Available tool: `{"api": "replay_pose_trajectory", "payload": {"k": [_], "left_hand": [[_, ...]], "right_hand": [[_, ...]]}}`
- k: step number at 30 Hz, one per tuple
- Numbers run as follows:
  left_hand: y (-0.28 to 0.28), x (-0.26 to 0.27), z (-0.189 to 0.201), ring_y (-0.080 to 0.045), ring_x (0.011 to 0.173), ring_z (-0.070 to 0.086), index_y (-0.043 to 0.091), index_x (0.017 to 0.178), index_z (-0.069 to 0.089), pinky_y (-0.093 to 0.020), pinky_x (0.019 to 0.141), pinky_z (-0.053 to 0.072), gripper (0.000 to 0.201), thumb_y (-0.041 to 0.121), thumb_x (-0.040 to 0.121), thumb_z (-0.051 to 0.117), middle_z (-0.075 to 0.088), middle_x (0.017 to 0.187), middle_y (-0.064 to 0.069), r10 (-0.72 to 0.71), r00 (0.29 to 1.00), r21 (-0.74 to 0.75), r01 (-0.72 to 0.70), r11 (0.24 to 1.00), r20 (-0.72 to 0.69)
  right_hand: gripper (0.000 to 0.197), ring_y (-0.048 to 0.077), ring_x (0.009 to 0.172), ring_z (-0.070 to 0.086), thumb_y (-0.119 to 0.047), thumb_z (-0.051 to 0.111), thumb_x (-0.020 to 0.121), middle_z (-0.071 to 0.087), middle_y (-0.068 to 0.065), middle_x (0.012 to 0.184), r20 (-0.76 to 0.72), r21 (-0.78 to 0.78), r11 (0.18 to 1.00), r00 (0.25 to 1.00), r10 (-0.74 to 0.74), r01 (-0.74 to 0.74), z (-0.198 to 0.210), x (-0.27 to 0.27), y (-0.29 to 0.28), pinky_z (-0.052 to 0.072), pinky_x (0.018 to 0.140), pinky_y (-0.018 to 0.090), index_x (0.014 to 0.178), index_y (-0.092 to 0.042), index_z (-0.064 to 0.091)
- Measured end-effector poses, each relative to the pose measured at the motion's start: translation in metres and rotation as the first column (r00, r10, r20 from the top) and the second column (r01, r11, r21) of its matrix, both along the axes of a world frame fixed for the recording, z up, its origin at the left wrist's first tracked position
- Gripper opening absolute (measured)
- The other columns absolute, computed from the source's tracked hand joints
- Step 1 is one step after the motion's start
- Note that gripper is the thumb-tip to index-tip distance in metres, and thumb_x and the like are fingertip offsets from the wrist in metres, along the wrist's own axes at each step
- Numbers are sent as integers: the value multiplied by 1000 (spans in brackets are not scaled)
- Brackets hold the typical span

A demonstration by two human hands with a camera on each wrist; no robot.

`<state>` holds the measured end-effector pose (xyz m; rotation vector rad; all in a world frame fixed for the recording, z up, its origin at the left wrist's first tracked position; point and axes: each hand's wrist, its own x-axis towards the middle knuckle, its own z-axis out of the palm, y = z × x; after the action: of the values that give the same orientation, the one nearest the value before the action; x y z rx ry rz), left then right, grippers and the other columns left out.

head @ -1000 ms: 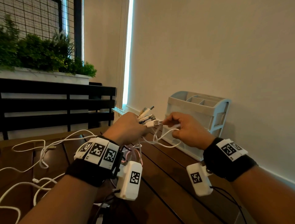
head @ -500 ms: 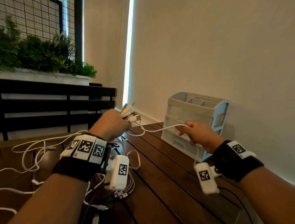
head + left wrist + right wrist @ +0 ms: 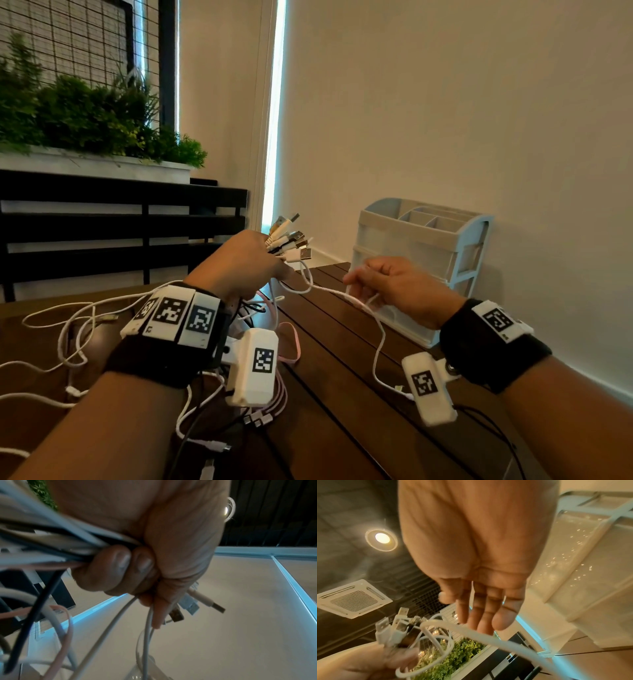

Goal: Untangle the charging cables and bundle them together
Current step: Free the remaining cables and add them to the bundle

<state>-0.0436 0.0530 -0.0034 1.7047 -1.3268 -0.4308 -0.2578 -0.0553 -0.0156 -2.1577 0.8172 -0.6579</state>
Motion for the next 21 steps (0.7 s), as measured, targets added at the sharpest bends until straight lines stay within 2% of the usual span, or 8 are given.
{"api": "replay_pose_trajectory", "payload": {"k": [2,6,9,11,14,16,18,21], "left_hand": [[0,-1,0,-24,59,50,8,80,65,-31,55,42,13,18,80,74,56,66,-10,-53,998,11,53,999,16],[2,-5,2,-20,52,46,10,75,62,-27,49,40,18,21,82,74,54,59,-7,-137,989,41,135,990,53],[2,-9,2,-14,45,42,16,66,59,-26,49,37,22,17,82,73,51,44,6,-195,980,45,193,980,42],[3,-10,2,-12,43,41,18,65,59,-25,49,37,22,16,82,73,49,41,8,-214,976,46,212,976,39],[1,-8,1,-13,49,47,19,66,59,-25,53,39,22,14,83,72,53,48,8,-159,983,38,156,987,91],[0,-2,2,-19,58,54,15,71,63,-27,57,42,13,13,81,71,62,64,-5,-92,988,18,90,996,127],[-2,3,1,-24,64,57,11,79,67,-31,58,45,5,13,79,71,66,77,-14,-28,994,-2,29,1000,108],[-3,2,-1,-22,65,58,10,84,66,-27,54,40,6,12,79,70,65,79,-11,-11,992,15,9,1000,129]], "right_hand": [[20,15,76,64,-15,47,99,67,7,97,51,31,998,997,-53,51,1,12,3,51,69,30,111,-11,63],[33,11,76,62,-13,51,98,63,8,109,126,192,981,991,-39,14,1,33,12,47,65,26,130,-18,49],[34,21,90,61,-9,46,99,59,13,109,240,298,952,971,-1,-73,0,43,12,48,76,33,131,-21,50],[29,24,90,63,-7,46,98,63,19,107,280,329,935,959,38,-133,-1,44,9,50,78,34,122,-17,58],[12,12,68,56,-9,51,96,59,7,79,234,262,963,972,-3,-60,1,41,8,46,64,25,98,-8,63],[12,11,64,48,-12,56,94,54,4,73,200,199,980,978,-59,19,-1,33,-2,39,63,26,97,-5,64],[8,12,66,48,-17,61,91,54,2,70,155,136,988,984,-90,69,-2,22,-12,39,66,27,90,-9,64],[11,10,66,53,-17,68,87,61,-2,68,6,-47,996,998,-70,70,-6,9,-23,44,68,25,77,-16,64]]}}
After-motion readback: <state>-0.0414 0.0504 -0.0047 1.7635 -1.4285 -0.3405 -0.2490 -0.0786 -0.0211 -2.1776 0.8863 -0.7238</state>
